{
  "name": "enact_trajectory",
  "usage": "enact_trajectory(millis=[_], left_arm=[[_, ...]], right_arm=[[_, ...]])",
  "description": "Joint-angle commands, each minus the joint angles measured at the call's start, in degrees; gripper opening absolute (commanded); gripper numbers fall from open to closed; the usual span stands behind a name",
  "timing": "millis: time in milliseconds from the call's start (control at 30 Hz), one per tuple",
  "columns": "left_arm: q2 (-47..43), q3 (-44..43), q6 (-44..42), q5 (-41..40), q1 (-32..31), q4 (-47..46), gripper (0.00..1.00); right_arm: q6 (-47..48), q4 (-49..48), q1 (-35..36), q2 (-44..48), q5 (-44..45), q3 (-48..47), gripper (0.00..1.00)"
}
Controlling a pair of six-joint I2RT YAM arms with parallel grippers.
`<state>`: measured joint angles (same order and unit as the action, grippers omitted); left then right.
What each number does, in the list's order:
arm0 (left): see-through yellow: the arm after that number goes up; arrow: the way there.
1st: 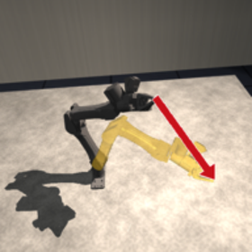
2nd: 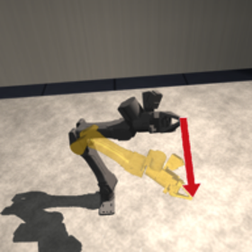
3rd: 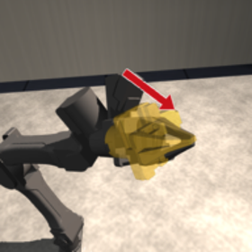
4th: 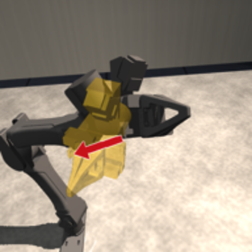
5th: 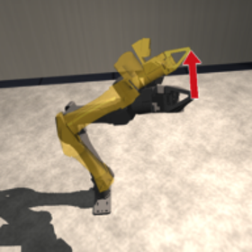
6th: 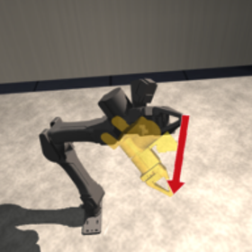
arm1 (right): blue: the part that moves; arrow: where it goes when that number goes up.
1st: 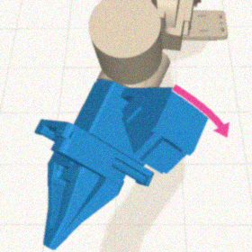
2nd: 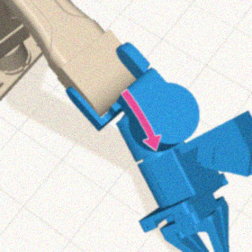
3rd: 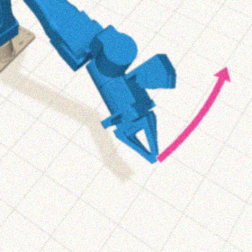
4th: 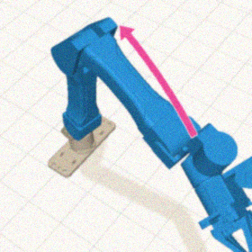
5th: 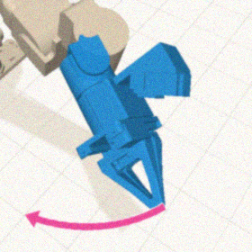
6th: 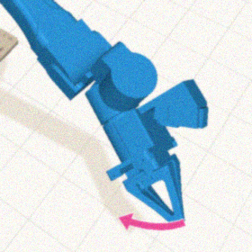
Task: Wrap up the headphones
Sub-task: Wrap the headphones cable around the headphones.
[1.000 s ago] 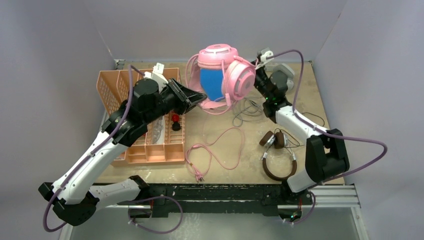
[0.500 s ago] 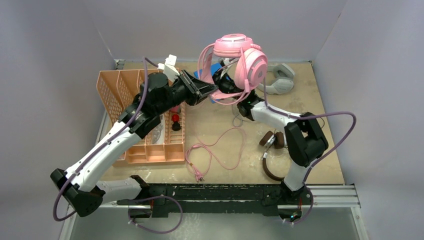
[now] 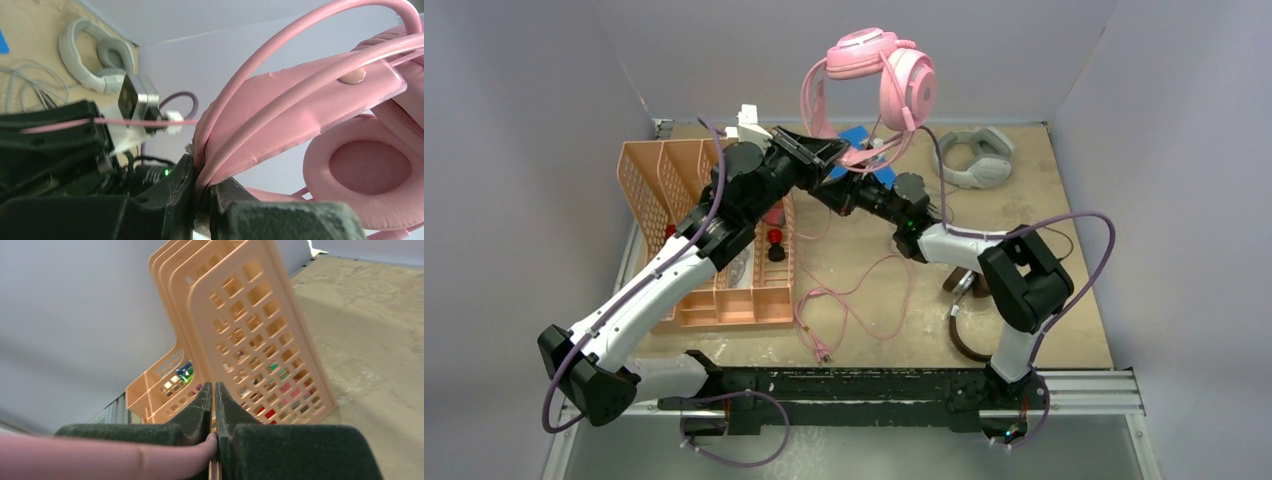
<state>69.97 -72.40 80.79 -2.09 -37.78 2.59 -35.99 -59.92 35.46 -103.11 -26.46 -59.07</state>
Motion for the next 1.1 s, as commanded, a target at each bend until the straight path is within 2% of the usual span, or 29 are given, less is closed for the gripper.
enact_trajectory(millis=[0, 167, 233, 333, 500, 600, 700, 833, 1067], left_arm=[[-3.7, -2.6, 0.5, -7.4, 0.5, -17.5, 0.00], [-4.4, -3.1, -4.3, -14.9, 0.9, -14.4, 0.00], [-5.0, -3.6, -8.5, -20.1, 0.9, -11.9, 0.00], [-5.5, -5.7, -15.1, -27.4, 0.9, -6.6, 0.00], [-7.5, -6.1, -18.9, -33.7, 0.9, -3.0, 0.00], [-6.8, -8.3, -19.0, -37.5, 0.9, 3.2, 0.00], [-6.2, -9.3, -21.2, -40.8, 0.9, 5.5, 0.00], [-5.2, -10.7, -27.1, -49.7, 0.9, 9.4, 0.00], [-2.9, -9.0, -39.0, -63.3, 0.9, 8.1, 0.00]], right_arm=[[-1.7, -4.8, 2.9, 2.7, 0.2, 2.2, 0.05], [-3.1, -8.0, 4.9, 4.7, 0.7, 6.5, 0.06], [-3.3, -8.5, 5.6, 6.2, 0.7, 8.9, 0.01], [-3.4, -8.7, 6.6, 9.3, 0.4, 11.9, 0.00], [0.9, -2.4, 7.8, 16.0, 1.8, 14.5, 0.00], [2.5, 2.7, 7.9, 19.1, 2.7, 14.4, 0.00], [3.1, 8.7, 8.2, 21.5, 2.6, 13.5, 0.00], [6.7, 23.1, 9.3, 27.0, 2.9, 11.9, 0.00], [14.2, 46.4, 15.3, 35.6, 4.9, 6.5, 0.00]])
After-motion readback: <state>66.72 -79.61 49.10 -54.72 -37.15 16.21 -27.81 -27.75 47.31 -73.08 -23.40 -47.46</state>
